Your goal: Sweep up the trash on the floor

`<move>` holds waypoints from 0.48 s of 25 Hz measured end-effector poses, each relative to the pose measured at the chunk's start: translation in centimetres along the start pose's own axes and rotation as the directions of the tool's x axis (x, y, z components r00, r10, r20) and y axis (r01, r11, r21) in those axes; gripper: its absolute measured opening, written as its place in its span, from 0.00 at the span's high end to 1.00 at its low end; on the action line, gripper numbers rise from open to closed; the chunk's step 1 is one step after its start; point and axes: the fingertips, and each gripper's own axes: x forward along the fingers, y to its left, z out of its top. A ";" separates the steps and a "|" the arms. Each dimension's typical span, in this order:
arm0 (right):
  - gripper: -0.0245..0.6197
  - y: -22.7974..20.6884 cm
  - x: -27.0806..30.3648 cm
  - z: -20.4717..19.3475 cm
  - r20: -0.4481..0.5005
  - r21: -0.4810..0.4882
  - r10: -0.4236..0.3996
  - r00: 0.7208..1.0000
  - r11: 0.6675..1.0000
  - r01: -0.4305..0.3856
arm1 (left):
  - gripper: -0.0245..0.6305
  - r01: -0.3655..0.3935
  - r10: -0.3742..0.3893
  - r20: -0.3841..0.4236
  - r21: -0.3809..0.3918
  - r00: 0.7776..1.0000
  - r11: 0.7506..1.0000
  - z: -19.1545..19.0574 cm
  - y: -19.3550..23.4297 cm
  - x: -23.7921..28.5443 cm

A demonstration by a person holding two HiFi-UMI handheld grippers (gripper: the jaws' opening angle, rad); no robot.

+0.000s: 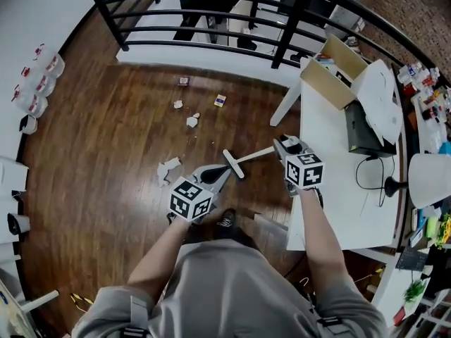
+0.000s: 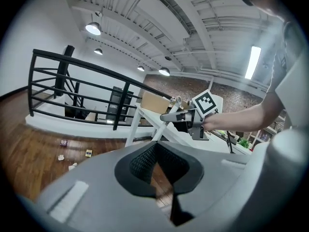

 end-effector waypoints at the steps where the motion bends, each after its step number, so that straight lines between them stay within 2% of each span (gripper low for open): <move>1: 0.82 1.3 0.4 0.2 -0.001 -0.018 0.015 1.000 1.000 -0.015 | 0.96 -0.015 0.015 0.004 -0.014 1.000 1.000 -0.5 0.5 -0.8; 6: 0.83 7.1 1.5 1.7 -0.020 -0.124 0.082 0.996 0.989 -0.084 | 0.96 -0.073 0.075 0.015 -0.075 0.997 0.994 -2.5 2.4 -3.8; 12: 0.83 15.4 1.9 4.3 -0.040 -0.191 0.176 0.984 0.965 -0.181 | 0.95 -0.070 0.071 0.011 -0.095 0.997 0.993 -4.6 3.6 -7.2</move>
